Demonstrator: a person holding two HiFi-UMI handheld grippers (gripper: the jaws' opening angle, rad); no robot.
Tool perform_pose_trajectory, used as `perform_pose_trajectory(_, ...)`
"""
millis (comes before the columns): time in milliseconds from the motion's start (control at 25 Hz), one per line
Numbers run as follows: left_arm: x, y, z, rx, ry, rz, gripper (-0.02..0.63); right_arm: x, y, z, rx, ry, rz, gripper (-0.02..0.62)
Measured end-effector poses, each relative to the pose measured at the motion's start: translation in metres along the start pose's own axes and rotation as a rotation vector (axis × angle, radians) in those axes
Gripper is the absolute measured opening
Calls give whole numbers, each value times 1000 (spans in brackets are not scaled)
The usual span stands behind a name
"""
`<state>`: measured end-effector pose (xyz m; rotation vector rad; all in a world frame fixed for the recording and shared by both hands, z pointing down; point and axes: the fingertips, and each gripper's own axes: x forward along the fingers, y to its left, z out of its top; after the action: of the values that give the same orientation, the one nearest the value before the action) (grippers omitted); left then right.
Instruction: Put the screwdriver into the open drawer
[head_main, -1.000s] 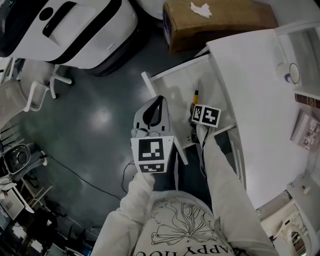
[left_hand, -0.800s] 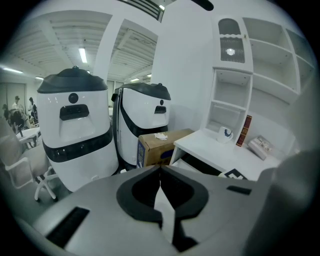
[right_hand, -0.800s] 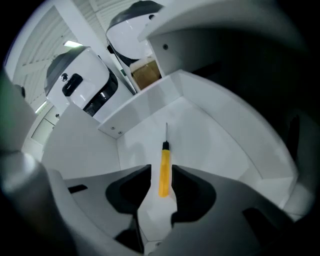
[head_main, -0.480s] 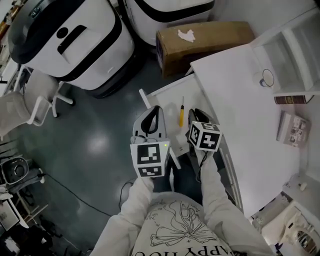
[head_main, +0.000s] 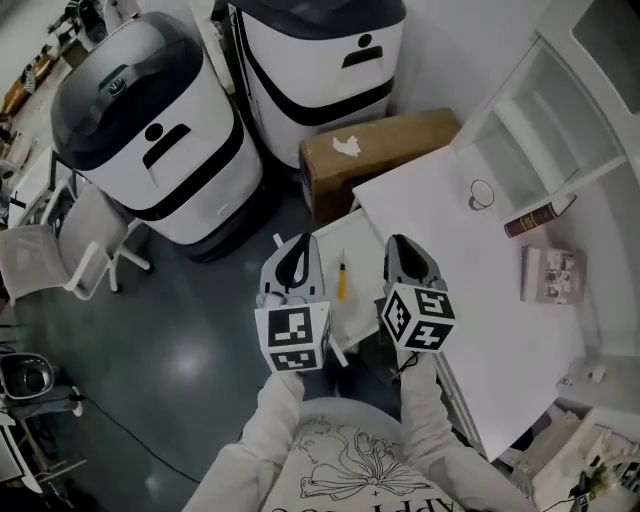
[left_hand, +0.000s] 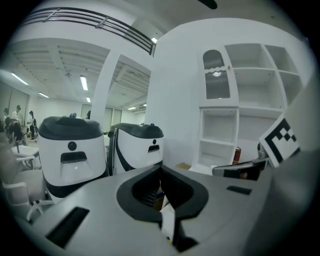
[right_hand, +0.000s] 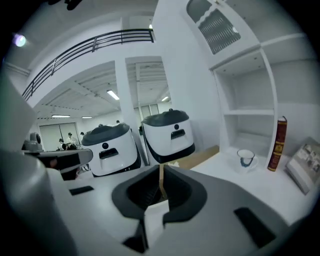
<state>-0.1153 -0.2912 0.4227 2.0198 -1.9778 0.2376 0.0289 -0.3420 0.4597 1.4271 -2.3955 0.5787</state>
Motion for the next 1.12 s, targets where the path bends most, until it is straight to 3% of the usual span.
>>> perform_pose_trajectory(600,-40,-20,98,52,-219,-24,6,-72,16,99,-81,-300,-23,10)
perform_pose_trajectory(1120,-50,-18,112,62,-254,-25,6,-86,22,118,-111,-363,-38,6)
